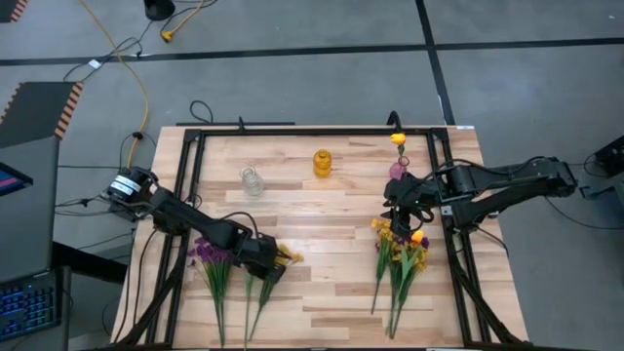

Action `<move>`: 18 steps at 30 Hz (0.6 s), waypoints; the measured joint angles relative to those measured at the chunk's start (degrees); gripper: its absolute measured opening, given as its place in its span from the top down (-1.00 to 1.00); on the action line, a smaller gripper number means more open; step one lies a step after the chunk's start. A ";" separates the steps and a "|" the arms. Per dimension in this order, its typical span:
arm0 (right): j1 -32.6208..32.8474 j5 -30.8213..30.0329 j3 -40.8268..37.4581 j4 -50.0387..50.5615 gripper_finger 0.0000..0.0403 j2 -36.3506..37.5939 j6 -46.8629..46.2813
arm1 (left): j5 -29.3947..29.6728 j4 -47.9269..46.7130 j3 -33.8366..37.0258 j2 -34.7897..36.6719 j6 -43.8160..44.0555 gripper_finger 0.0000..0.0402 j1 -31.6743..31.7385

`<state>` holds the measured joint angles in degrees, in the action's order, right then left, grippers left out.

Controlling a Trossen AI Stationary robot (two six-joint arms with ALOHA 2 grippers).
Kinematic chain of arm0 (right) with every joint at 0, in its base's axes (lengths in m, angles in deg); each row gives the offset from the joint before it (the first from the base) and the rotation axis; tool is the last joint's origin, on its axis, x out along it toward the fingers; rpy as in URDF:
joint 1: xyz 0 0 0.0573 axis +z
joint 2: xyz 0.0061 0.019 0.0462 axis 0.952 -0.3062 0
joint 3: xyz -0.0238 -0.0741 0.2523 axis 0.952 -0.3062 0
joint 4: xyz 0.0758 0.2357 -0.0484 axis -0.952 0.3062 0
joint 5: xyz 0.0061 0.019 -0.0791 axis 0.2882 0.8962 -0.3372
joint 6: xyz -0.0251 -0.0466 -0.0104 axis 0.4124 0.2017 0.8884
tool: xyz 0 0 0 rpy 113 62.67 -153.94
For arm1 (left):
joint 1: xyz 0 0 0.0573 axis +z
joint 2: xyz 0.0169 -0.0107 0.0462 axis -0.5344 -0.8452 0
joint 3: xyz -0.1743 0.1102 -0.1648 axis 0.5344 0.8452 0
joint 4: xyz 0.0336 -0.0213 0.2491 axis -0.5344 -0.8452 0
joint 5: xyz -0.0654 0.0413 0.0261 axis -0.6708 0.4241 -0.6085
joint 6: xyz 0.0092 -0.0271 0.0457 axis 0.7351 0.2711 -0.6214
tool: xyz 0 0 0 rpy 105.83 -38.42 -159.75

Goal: Sort flowers into vase by color
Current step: Put the left yellow flowers into the transparent vase

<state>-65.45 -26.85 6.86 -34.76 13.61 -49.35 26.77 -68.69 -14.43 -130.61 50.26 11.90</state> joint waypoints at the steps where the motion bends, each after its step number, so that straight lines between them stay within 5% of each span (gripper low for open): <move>1: 0.00 -0.01 0.00 -0.02 0.08 0.01 0.00 | -0.02 0.69 0.00 0.33 -0.66 0.98 -0.01; 11: 0.00 0.02 0.00 0.02 0.08 0.02 -0.01 | 7.24 1.46 0.00 9.14 -7.85 0.99 0.16; 18: 0.01 0.02 0.00 0.04 0.08 0.02 -0.01 | 18.03 0.82 0.00 19.85 -14.79 0.99 0.22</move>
<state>-65.44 -26.83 6.86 -34.72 13.63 -49.35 44.80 -67.87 -14.43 -110.77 35.47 12.12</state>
